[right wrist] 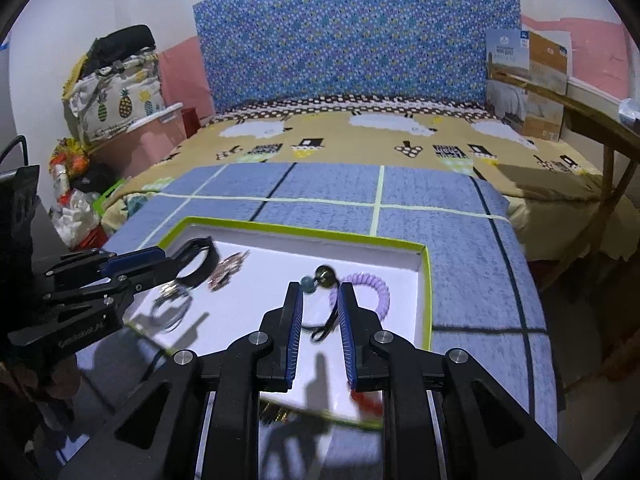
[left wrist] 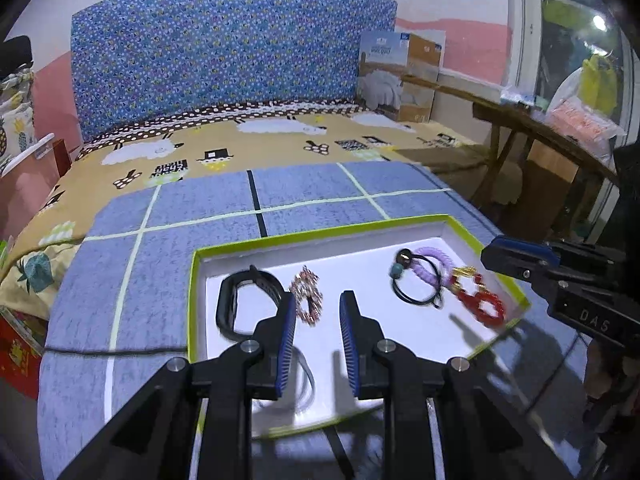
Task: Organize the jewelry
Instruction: 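Withdraw both tools from the box back over the remaining jewelry, then grasp the light blue coil hair tie with the left gripper while the right grasps the gold-black charm, then carry the coil hair tie and gold charm over the green box, then open both grippers to drop the items into the box, then withdraw both tools and move the right gripper to the red tassel charm, then grasp the red tassel charm with the right gripper and lift it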
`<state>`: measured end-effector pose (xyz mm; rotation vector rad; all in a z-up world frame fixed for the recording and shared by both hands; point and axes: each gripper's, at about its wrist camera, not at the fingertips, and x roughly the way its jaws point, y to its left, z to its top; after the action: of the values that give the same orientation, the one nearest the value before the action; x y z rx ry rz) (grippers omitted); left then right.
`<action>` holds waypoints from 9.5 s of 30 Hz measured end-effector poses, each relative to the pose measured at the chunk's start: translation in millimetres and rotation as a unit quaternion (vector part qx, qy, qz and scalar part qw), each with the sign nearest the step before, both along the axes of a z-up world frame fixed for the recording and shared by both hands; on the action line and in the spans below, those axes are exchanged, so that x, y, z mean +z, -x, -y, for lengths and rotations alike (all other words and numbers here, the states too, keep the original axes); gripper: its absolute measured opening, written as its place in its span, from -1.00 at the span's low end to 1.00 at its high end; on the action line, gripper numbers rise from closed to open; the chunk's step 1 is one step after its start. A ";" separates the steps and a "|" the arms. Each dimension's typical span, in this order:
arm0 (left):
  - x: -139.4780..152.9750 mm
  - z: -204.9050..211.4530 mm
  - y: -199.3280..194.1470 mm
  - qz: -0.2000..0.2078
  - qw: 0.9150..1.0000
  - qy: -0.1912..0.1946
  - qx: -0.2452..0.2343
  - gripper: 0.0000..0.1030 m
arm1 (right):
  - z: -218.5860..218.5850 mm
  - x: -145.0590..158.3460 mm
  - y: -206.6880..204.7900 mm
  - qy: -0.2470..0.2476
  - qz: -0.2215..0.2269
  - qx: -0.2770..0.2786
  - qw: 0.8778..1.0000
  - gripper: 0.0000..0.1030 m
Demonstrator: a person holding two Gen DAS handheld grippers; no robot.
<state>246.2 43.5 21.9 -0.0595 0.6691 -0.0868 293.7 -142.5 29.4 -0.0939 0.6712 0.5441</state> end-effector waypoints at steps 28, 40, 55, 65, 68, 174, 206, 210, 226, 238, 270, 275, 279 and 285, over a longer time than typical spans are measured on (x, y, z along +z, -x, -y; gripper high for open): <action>1.4 11.8 157.1 0.030 1.000 0.004 -0.004 -0.55 | 35.3 -6.8 156.8 -0.025 0.009 -0.009 1.000 -0.59; -9.5 15.3 155.9 0.017 1.000 0.009 -0.003 -0.54 | 36.4 -14.8 154.7 -0.031 -0.004 -0.013 0.999 -0.59; -22.7 20.7 136.6 -0.007 1.000 0.006 -0.007 -0.50 | 34.3 -27.5 142.7 -0.030 -0.025 -0.014 0.999 -0.58; -36.0 18.5 103.8 -0.043 0.999 0.014 0.012 -0.48 | 25.8 -31.7 126.7 -0.020 -0.028 -0.013 0.999 -0.58; -40.9 19.3 94.2 -0.058 0.998 0.018 0.016 -0.48 | 21.1 -33.5 119.0 -0.016 -0.030 -0.010 0.999 -0.58; -3.6 -2.8 -0.7 -0.010 0.999 -0.025 0.017 -0.80 | -19.0 -31.1 -13.0 0.016 -0.073 -0.019 0.997 -0.62; -23.4 -8.9 -7.3 -0.049 0.999 -0.002 0.014 -0.75 | -18.6 -29.9 -6.1 0.026 -0.069 -0.013 0.997 -0.46; -17.0 -7.8 5.7 -0.037 0.999 0.000 0.013 -0.75 | -16.1 -22.2 8.8 0.017 -0.059 -0.009 0.998 -0.46; 2.8 6.7 79.3 0.008 1.000 0.000 -0.001 -0.75 | 7.7 -5.9 80.3 -0.015 -0.027 -0.010 0.999 -0.46; 8.4 10.0 126.7 0.025 1.000 -0.002 -0.005 -0.75 | 18.2 -7.5 125.1 -0.031 -0.030 -0.007 0.999 -0.46; 3.0 9.6 167.3 0.023 1.000 0.013 -0.002 -0.75 | 13.1 -59.5 147.7 -0.041 -0.112 -0.022 0.993 -0.41; -1.2 5.5 161.3 0.016 1.000 0.014 0.002 -0.75 | 3.5 -63.0 141.3 -0.037 -0.119 -0.023 0.992 -0.40; -4.4 5.0 157.1 0.011 1.000 0.014 0.003 -0.75 | -3.3 -63.1 136.0 -0.024 -0.118 -0.032 0.992 -0.40; -8.5 5.9 152.6 0.005 1.000 0.015 0.003 -0.75 | -14.9 -62.5 130.0 -0.006 -0.116 -0.041 0.992 -0.40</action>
<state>93.6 37.5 13.3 -0.0898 0.6568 -0.0911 163.7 -127.6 -33.1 0.0092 0.8932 0.4844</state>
